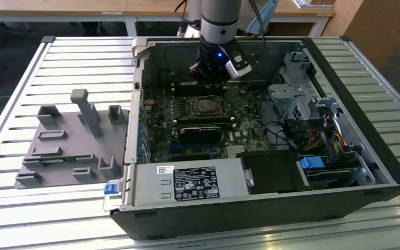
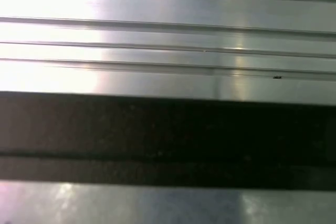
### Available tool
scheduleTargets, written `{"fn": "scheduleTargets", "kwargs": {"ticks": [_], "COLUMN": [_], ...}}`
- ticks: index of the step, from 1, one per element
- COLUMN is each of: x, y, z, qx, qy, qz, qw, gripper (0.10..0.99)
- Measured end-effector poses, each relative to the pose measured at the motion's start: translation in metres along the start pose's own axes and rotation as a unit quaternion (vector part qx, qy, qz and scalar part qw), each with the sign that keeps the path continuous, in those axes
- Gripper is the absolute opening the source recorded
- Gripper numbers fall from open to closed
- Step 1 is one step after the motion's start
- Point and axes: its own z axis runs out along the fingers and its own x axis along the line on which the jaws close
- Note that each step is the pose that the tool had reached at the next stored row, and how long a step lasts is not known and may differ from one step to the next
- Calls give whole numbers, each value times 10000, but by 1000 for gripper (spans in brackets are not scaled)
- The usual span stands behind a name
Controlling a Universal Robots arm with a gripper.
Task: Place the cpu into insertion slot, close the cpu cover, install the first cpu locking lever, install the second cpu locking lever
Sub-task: 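Install the first cpu locking lever, then install the second cpu locking lever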
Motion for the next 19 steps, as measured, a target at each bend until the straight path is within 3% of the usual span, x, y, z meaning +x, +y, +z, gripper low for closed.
{"fn": "scheduleTargets", "kwargs": {"ticks": [19], "x": [-12], "y": [-63], "z": [-3], "qx": [0], "qy": [0], "qz": [0], "qw": [10000], "gripper": [118]}}
